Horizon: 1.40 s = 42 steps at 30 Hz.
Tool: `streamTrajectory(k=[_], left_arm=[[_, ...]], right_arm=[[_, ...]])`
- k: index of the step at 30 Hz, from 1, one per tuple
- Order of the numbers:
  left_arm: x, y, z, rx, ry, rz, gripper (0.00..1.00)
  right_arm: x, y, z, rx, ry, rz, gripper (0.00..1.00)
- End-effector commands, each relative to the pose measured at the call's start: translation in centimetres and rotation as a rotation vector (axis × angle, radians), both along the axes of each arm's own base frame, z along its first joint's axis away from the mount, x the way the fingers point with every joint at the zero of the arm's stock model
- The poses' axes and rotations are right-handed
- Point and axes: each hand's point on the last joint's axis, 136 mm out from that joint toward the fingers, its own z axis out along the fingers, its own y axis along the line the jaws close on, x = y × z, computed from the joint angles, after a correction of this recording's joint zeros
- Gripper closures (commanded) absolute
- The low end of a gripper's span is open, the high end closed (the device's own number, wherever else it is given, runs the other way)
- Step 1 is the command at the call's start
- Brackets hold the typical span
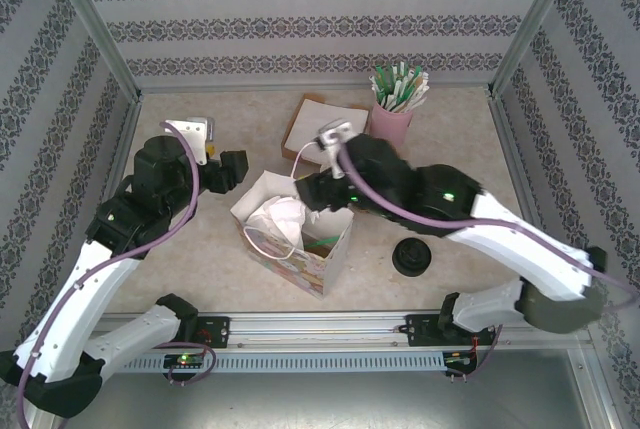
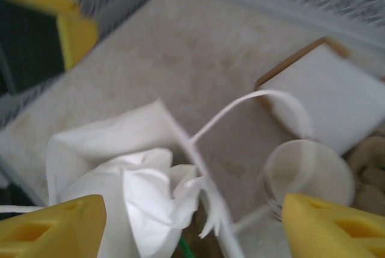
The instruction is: Pack the takeout coffee
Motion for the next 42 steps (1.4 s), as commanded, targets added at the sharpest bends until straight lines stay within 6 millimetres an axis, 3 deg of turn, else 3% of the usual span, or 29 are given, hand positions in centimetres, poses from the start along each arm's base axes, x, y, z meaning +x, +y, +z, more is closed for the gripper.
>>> streamTrajectory(k=[1, 5, 9, 11, 15, 21, 24, 27, 33, 35, 42], left_arm=[[1.0, 1.7, 2.4, 0.004, -0.136, 0.089, 0.19], [2.5, 3.8, 2.0, 0.067, -0.193, 0.225, 0.00], [4.4, 7.3, 0.1, 0.165, -0.209, 0.413, 0.00], [5.2, 9.5, -1.2, 0.172, -0.201, 0.506, 0.00], [6.1, 14.1, -5.7, 0.146, -0.156, 0.705, 0.00], [6.5, 17.0, -14.0, 0.206, -0.061, 0.818, 0.00], [6.3, 17.9, -17.3, 0.268, -0.009, 0.850, 0.00], [6.1, 18.8, -19.8, 0.320, 0.023, 0.879, 0.00], [6.7, 19.2, -24.1, 0.369, 0.080, 0.863, 0.00], [7.4, 18.8, -24.6, 0.377, 0.108, 0.824, 0.00], [9.9, 17.2, -23.6, 0.312, -0.042, 0.696, 0.00]], right_arm=[[2.4, -5.0, 2.0, 0.009, -0.182, -0.228, 0.14], [3.7, -11.5, 2.6, 0.045, -0.309, -0.450, 0.03], [5.0, -18.5, 0.8, 0.023, -0.406, -0.699, 0.02], [5.7, -20.8, -0.6, 0.015, -0.445, -0.767, 0.02], [8.0, -24.8, -6.6, -0.003, -0.423, -0.853, 0.02], [11.5, -30.7, -16.5, 0.037, -0.262, -1.016, 0.02], [13.2, -31.4, -20.2, -0.030, -0.231, -1.008, 0.02], [14.9, -31.3, -22.6, -0.107, -0.214, -0.974, 0.02], [17.2, -30.7, -25.8, -0.200, -0.217, -0.919, 0.02], [17.6, -30.9, -25.9, -0.216, -0.222, -0.920, 0.02], [18.4, -30.1, -26.6, -0.178, -0.275, -0.849, 0.02]])
